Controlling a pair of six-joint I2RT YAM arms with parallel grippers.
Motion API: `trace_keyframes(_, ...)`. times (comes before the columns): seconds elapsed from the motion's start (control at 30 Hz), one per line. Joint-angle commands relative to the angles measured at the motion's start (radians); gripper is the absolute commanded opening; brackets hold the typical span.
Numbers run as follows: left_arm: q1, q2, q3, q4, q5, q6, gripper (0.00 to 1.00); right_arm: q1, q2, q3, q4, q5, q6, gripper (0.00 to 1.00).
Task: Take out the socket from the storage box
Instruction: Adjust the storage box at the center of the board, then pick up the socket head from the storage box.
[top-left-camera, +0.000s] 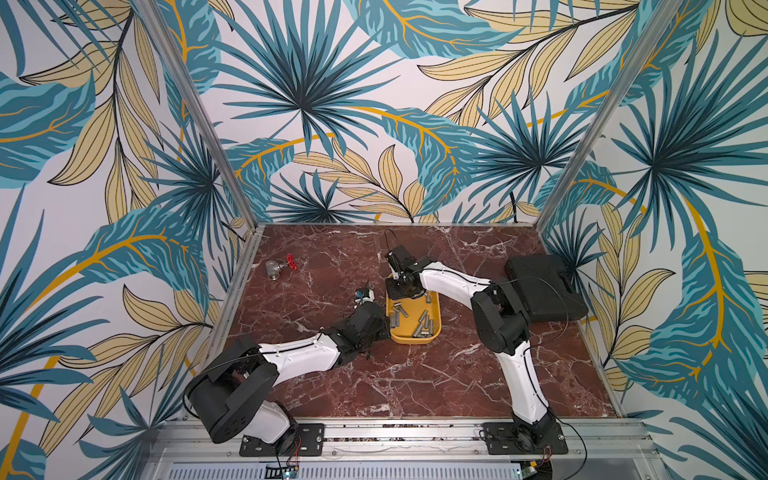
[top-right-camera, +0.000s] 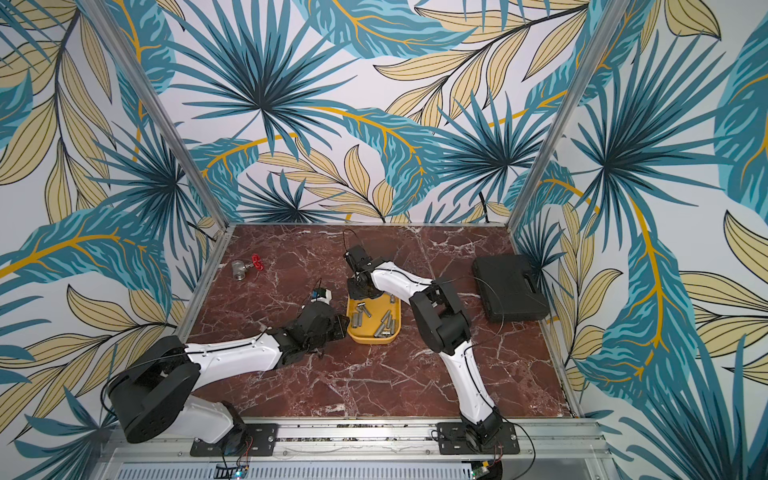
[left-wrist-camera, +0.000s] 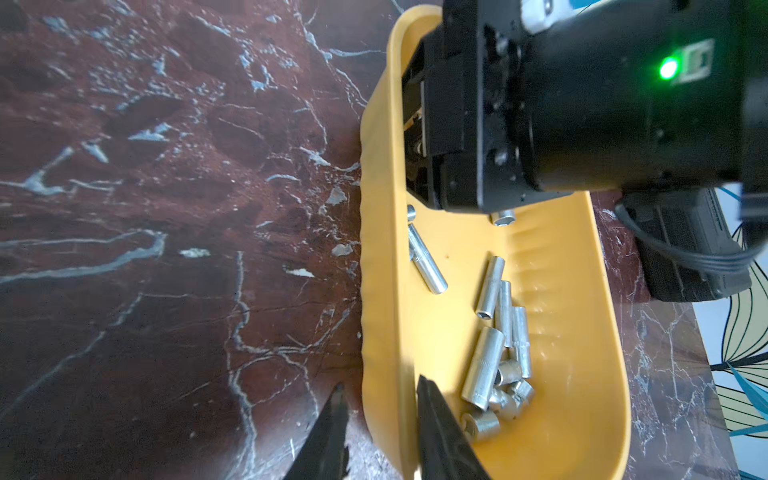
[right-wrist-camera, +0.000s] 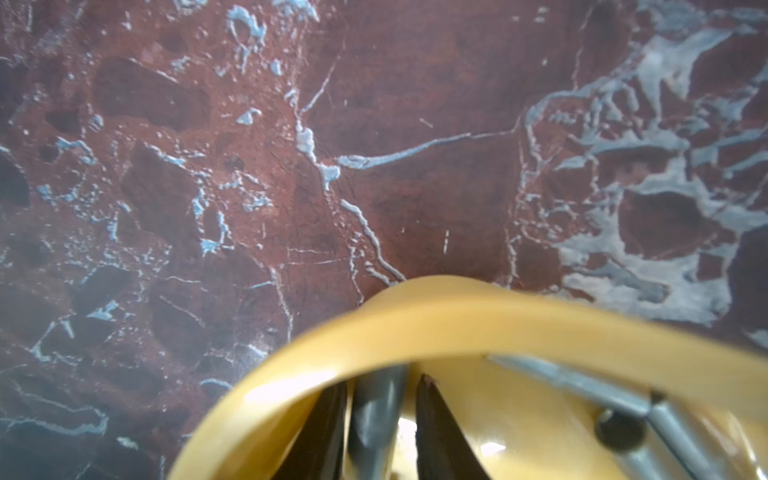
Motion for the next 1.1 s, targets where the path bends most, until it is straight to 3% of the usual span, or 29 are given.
trace_keyframes(0.0, -0.002, -0.033, -0.023, -0.035, -0.034, -0.006, 0.33, 0.009, 0.009, -0.04, -0.029, 0.004, 0.004, 0.27)
trace_keyframes(0.23, -0.003, -0.096, -0.022, -0.071, -0.063, 0.002, 0.39, 0.008, -0.044, -0.047, -0.01, -0.016, 0.014, 0.17)
trace_keyframes(0.53, 0.002, -0.156, 0.03, -0.192, -0.131, 0.07, 0.46, -0.004, -0.243, -0.071, -0.03, 0.012, -0.018, 0.14)
trace_keyframes(0.87, 0.005, -0.125, 0.108, -0.24, -0.087, 0.143, 0.5, -0.179, -0.553, -0.377, -0.019, 0.032, -0.013, 0.14)
trace_keyframes(1.07, 0.005, -0.094, 0.121, -0.217, -0.055, 0.143, 0.51, -0.298, -0.58, -0.548, 0.011, 0.02, -0.011, 0.14)
